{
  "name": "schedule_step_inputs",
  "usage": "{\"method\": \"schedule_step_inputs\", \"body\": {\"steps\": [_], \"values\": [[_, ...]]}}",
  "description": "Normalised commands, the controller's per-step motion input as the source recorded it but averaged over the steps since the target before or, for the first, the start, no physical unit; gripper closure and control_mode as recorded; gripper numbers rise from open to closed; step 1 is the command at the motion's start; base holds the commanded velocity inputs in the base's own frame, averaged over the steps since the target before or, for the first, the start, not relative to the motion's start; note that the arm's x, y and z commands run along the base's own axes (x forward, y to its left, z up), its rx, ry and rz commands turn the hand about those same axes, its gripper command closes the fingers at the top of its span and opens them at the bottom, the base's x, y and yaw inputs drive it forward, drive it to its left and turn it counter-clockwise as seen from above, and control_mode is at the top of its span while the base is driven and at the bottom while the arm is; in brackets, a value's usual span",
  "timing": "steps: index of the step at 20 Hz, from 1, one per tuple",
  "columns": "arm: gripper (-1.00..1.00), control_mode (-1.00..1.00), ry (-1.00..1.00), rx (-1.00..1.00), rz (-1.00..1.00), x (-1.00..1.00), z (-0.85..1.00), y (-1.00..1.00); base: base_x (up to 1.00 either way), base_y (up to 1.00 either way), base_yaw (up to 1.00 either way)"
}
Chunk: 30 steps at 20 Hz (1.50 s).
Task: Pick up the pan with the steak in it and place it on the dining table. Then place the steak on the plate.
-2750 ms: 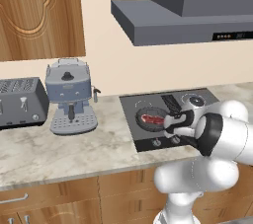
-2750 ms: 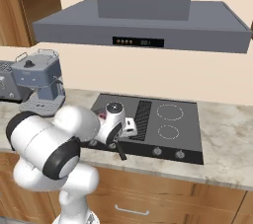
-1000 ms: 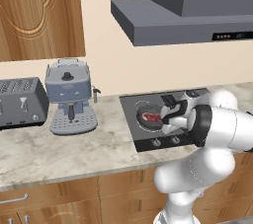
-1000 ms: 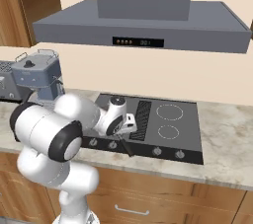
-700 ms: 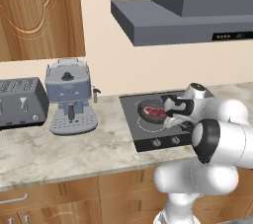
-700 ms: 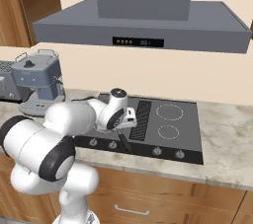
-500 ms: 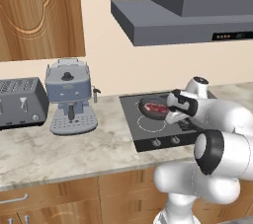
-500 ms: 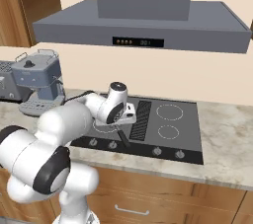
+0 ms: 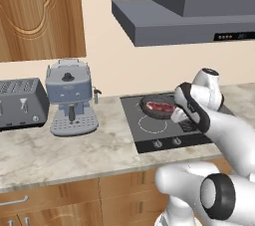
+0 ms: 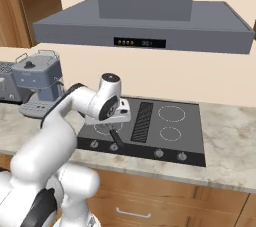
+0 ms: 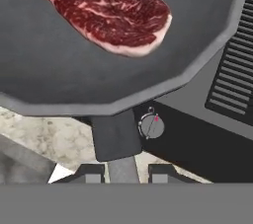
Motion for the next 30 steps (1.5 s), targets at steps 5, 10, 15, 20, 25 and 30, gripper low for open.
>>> {"method": "schedule_step_inputs", "body": {"steps": [5,10,15,20,25,30], "values": [[1.0,-1.0,0.0,0.0,0.12,-0.69,0.41,0.26,0.0,0.0,0.0],[1.0,-1.0,0.0,0.0,0.17,-0.73,0.27,0.25,0.0,0.0,0.0],[1.0,-1.0,0.0,0.0,0.17,-0.75,0.22,0.26,0.0,0.0,0.0],[1.0,-1.0,-0.04,0.0,0.16,-0.73,0.2,0.23,0.0,0.0,0.0],[1.0,-1.0,-0.17,0.02,0.13,-0.69,0.21,0.07,0.0,0.0,0.0],[1.0,-1.0,-0.3,0.05,0.1,-0.61,0.27,0.0,0.0,0.0,0.0]]}}
